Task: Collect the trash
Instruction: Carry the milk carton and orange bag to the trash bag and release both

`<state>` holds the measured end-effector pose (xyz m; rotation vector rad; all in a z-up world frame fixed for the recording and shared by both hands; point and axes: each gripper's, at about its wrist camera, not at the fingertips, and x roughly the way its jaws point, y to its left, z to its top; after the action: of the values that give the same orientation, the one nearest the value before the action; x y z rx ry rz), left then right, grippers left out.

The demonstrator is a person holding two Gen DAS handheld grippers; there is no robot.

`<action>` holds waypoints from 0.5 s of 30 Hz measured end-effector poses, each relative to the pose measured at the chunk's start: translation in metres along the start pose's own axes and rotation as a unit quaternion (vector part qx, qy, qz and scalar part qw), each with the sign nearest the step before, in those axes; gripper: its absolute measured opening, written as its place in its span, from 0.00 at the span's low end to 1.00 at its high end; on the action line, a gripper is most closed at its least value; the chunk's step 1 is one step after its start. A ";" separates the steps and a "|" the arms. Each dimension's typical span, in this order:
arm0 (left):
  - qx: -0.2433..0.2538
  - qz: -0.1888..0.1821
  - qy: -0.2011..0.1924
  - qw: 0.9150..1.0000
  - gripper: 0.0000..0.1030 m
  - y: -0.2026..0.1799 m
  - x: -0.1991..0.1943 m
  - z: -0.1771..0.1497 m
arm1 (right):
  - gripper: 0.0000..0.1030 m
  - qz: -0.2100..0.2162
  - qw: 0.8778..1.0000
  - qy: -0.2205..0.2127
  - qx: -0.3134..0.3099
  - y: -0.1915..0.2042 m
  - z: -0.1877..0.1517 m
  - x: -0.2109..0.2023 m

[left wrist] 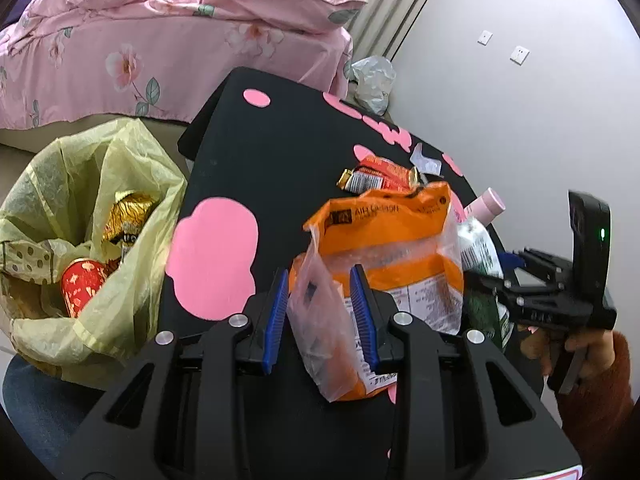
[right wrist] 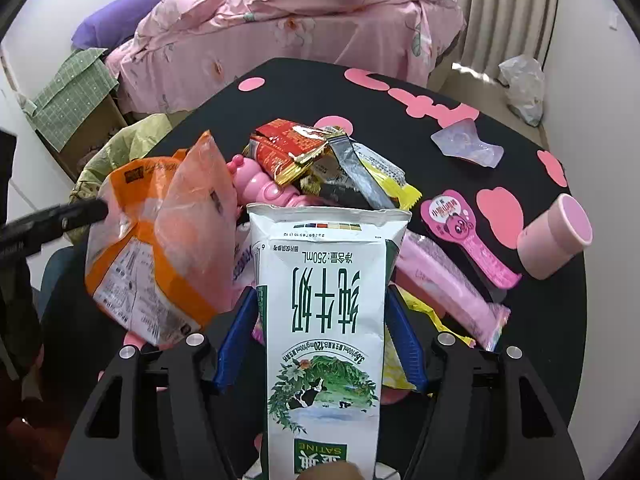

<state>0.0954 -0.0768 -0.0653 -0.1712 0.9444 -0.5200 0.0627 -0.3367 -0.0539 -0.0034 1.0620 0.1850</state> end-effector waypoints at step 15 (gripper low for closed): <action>-0.008 0.018 -0.008 1.000 0.43 -0.003 -0.005 -0.007 | 0.55 -0.007 0.988 -0.153 0.032 -0.010 0.004 -0.087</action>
<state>0.0860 -0.0759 -0.0647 -0.1719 0.9336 -0.4775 0.0268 -0.3596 0.0228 0.0731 0.7616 0.1331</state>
